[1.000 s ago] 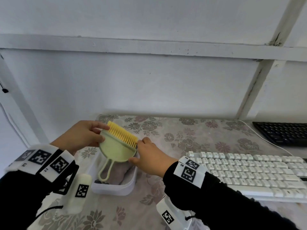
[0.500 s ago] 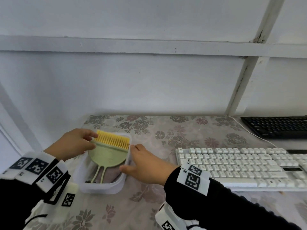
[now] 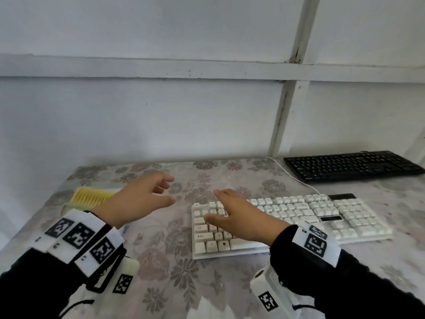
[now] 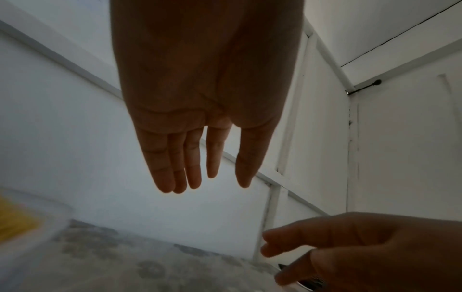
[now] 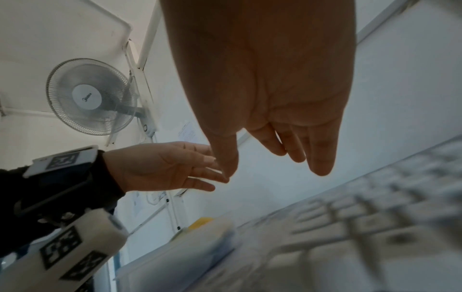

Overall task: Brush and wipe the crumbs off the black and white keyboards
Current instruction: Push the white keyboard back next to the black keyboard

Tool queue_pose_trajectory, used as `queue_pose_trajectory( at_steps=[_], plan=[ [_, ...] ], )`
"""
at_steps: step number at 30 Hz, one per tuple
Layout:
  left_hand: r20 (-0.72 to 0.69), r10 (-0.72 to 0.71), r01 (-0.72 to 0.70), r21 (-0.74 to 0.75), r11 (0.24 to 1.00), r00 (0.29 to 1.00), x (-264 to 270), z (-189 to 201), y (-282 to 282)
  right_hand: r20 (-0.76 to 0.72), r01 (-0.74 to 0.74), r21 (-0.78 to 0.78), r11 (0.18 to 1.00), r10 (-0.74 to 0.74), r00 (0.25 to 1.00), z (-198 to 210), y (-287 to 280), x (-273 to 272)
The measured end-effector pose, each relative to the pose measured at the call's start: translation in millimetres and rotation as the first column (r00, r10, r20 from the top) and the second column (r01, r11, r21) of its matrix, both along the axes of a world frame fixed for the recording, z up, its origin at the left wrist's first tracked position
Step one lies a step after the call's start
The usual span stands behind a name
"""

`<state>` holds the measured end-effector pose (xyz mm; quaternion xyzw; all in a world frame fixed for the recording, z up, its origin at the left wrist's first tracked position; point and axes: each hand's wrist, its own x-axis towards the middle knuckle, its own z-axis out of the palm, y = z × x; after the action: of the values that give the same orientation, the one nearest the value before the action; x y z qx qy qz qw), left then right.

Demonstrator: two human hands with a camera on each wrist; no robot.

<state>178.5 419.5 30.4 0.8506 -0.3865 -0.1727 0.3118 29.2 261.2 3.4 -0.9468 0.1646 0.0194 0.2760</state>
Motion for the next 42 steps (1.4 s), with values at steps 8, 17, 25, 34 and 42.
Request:
queue_pose_trajectory(
  at_steps=[8,17,25,34,42],
  plan=[
    [-0.043,-0.029,0.034,0.111,0.993,0.999,-45.6,-20.4,-49.6,0.016,0.205,-0.052,0.977,-0.205,0.979,5.6,-103.2,-94.0],
    [-0.021,0.05,-0.041,0.3,0.953,0.999,-71.1,-46.4,-66.3,-0.08,0.437,-0.121,0.891,-0.448,0.891,-0.6,-188.5,-179.9],
    [-0.035,0.169,-0.146,0.346,0.927,0.985,-87.1,-59.5,-60.2,-0.174,0.453,0.025,0.891,-0.443,0.88,-11.2,-212.6,-209.5],
    [0.007,0.193,-0.185,0.309,0.933,0.981,-98.3,-56.1,-60.0,-0.173,0.483,0.166,0.86,-0.457,0.873,-23.6,-227.8,-213.9],
    [0.003,0.183,-0.175,0.296,0.939,0.983,-87.5,-57.3,-52.2,-0.152,0.51,0.161,0.845,-0.49,0.859,-25.1,-232.2,-207.7]
  ],
)
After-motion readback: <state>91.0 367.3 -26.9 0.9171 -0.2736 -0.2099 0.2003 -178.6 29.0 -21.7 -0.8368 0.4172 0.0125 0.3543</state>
